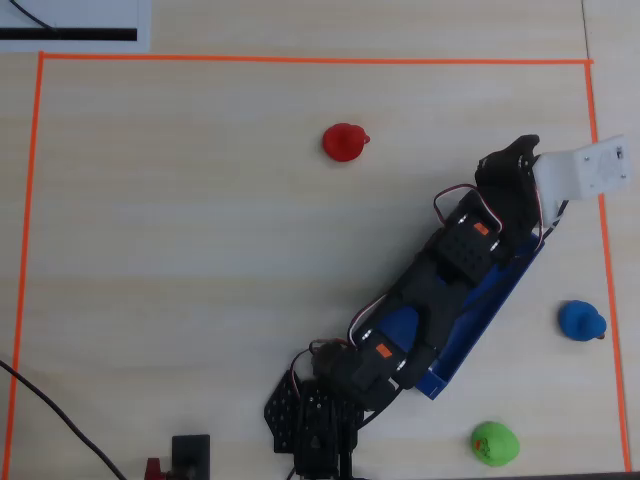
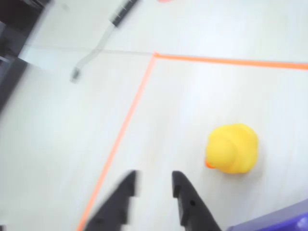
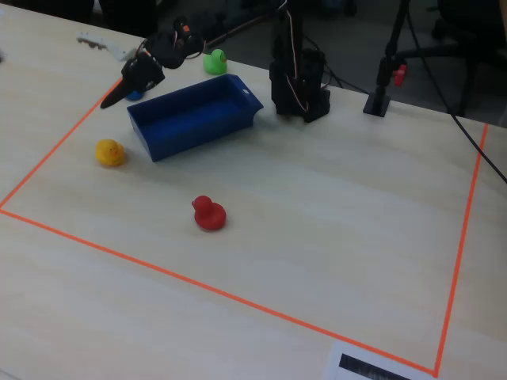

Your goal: Grasp yellow duck and put it into box.

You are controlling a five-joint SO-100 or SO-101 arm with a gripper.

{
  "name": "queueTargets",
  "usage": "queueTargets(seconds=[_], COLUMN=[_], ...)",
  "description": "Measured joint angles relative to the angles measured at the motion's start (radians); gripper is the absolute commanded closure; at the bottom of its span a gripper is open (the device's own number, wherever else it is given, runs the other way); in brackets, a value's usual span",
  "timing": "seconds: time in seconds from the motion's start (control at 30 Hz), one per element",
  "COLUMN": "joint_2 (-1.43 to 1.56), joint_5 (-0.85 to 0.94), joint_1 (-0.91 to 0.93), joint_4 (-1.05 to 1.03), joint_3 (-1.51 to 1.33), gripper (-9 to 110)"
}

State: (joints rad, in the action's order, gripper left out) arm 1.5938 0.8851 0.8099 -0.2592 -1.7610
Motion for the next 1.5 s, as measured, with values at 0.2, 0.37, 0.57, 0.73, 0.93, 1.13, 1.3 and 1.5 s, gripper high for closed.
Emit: queueTargets(seconds=[0.2, 0.37, 0.57, 0.73, 0.93, 1.13, 1.3, 1.5], joint_2=[-0.158, -0.252, -0.376, -0.456, -0.479, -0.509, -0.535, -0.557], joint_5=[0.034, 0.038, 0.049, 0.086, 0.137, 0.149, 0.149, 0.176], joint_1=[0.041, 0.052, 0.066, 0.08, 0.094, 0.101, 0.094, 0.077], joint_4=[0.0, 0.0, -0.043, -0.083, -0.147, -0.196, -0.218, -0.218], joint_3=[0.123, 0.216, 0.327, 0.37, 0.374, 0.399, 0.437, 0.437], gripper=[75, 75, 75, 73, 71, 70, 70, 69])
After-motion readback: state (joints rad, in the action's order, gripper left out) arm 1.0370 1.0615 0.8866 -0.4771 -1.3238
